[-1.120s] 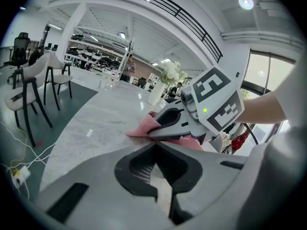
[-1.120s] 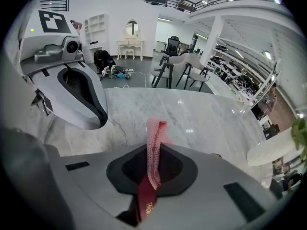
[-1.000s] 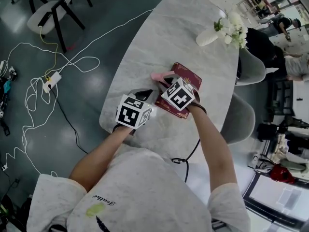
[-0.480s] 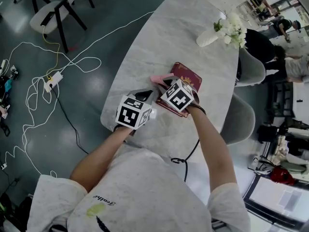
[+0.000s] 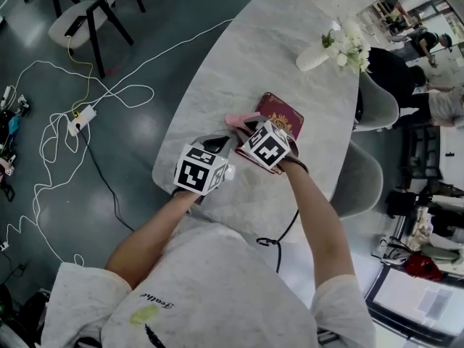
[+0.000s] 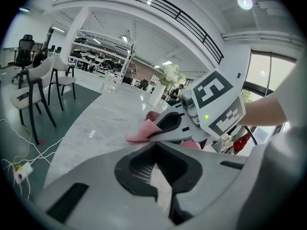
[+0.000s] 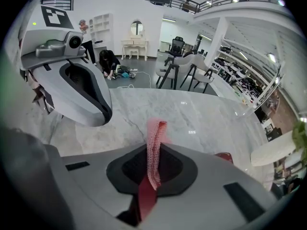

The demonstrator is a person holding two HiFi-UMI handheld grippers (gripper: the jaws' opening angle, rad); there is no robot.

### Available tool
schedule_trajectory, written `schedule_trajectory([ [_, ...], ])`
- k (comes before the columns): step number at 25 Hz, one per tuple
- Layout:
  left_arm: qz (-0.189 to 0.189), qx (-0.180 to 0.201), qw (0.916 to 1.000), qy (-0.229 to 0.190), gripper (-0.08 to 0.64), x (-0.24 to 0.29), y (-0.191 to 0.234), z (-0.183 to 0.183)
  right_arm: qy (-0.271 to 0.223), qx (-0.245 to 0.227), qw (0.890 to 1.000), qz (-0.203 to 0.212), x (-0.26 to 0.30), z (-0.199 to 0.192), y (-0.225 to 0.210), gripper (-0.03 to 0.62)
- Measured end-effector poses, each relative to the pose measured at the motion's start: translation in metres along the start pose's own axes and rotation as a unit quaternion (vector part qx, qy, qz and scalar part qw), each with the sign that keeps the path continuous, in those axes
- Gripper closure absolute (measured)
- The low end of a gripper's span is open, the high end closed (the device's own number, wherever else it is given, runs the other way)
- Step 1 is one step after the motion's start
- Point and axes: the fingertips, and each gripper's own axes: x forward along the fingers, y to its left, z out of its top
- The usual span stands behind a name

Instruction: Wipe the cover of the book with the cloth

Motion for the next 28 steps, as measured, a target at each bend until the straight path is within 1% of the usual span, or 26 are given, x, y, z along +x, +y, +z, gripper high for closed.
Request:
schedule_trajectory([
  [28, 0.017, -0.002, 0.9998, -0.013, 0.554, -0.019, -0.012, -0.011, -0.013, -0.025, 1.0, 0.012, -0.005, 0.005, 0.032, 0.574],
])
